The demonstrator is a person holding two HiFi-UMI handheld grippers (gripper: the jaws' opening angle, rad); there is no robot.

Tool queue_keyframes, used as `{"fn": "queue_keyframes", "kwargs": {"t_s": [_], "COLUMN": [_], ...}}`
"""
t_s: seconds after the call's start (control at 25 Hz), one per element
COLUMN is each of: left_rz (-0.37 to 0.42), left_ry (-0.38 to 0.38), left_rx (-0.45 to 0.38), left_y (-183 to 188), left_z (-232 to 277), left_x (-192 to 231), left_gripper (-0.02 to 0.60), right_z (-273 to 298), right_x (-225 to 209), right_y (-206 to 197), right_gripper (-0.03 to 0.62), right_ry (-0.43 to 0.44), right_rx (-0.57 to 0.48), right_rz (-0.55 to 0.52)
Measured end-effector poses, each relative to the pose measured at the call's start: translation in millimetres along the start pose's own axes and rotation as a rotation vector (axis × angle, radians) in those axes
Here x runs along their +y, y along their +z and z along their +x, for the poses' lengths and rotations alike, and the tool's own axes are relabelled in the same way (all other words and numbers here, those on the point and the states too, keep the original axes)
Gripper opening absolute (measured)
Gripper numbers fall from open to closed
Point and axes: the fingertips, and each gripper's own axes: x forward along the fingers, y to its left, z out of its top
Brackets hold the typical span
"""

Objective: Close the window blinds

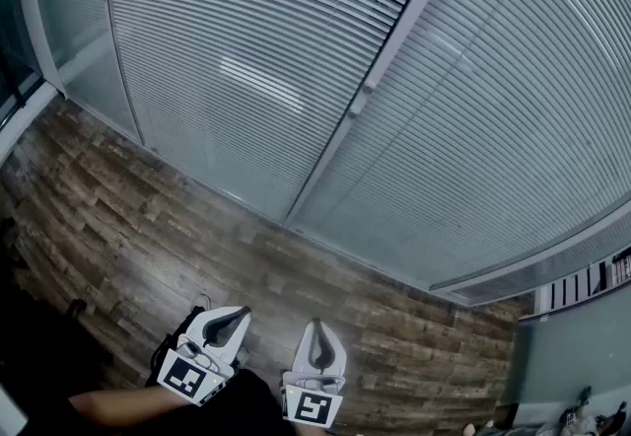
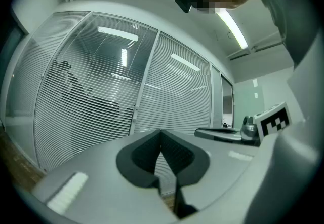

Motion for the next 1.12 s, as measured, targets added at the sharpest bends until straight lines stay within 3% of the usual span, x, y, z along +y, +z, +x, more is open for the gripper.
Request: {"fn": "queue_keyframes", "kwargs": {"t_s": [0.4,0.8,1.12], "left_rz": [0.001,-0.036,0.002], "left_ry": [-0.053,0.016,-0.071], "left_rx": [-0.032,-0.03,-0.034], "left_y": [3,0,-1], "left_z": [9,-5,21], "left_x": [-23,-5,-9], "left_gripper": [-0.002,-0.002,-0.002], "right_z": [-9,-14,7], "right_x": [-10,-2,-6], "right_y": [11,-3,5], "right_gripper": [0.0,0.002,0.002], "right_ry": [-0.017,0.019,0.004], "right_rx": [-0.04,-0.025,-0.079], "right_rz": [-0.001,0.059,0.073]}}
